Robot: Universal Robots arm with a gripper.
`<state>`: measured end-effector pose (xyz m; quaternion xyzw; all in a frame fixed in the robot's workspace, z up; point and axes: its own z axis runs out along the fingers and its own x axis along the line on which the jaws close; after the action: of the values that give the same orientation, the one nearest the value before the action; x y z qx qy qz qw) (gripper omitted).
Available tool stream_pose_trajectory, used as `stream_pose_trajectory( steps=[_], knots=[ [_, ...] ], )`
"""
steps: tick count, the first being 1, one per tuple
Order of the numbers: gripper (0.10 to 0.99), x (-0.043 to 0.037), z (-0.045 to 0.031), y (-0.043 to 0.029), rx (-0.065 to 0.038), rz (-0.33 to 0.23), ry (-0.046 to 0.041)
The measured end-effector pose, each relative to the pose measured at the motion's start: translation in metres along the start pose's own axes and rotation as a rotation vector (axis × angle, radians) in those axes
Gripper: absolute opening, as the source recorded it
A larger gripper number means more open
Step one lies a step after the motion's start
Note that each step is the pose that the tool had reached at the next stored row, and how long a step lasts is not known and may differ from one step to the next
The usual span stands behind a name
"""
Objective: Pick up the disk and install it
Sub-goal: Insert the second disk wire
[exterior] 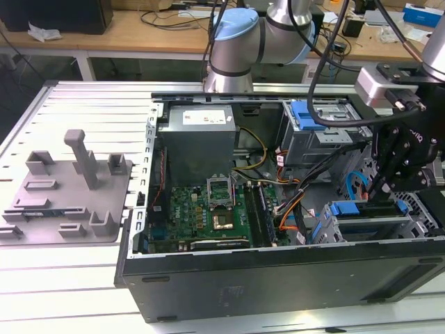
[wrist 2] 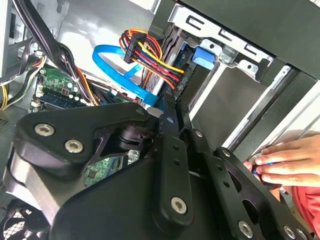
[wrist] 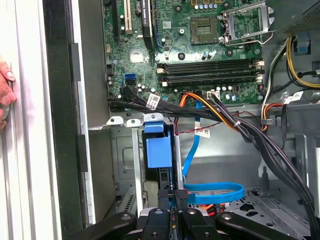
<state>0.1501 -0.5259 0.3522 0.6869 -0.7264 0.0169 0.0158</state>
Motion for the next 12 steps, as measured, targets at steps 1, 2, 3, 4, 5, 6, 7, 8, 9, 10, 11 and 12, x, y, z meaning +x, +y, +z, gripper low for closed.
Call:
stream_pose_trajectory(
  steps=[1,2,3,4,5,6,7,8,9,10,11,12],
  knots=[
    [0.161,0.0,0.0,-0.0003,0.0,0.0,-0.0001],
    [0.161,0.0,0.0,-0.0003,0.0,0.0,0.0],
    [0.161,0.0,0.0001,-0.0003,0.0,0.0,0.0001],
    [0.161,0.0,0.0001,-0.0003,0.0,0.0,0.0001],
    [0.161,0.0,0.0002,-0.0003,0.0,0.0,0.0002],
    [0.161,0.0,0.0004,-0.0003,0.0,0.0,0.0],
    [0.161,0.0,0.0006,-0.0004,0.0,0.0,0.0],
    [0.161,0.0,0.0008,-0.0004,0.0,0.0,0.0],
    [0.161,0.0,0.001,-0.0005,0.0,0.0,-0.0001],
    [0.161,-0.0001,0.0011,-0.0006,0.0,0.0,0.0001],
    [0.161,-0.0001,0.0013,-0.0007,0.0,0.0,0.0],
    [0.161,-0.0001,0.0015,-0.0008,0.0,0.0,0.0]
  ],
)
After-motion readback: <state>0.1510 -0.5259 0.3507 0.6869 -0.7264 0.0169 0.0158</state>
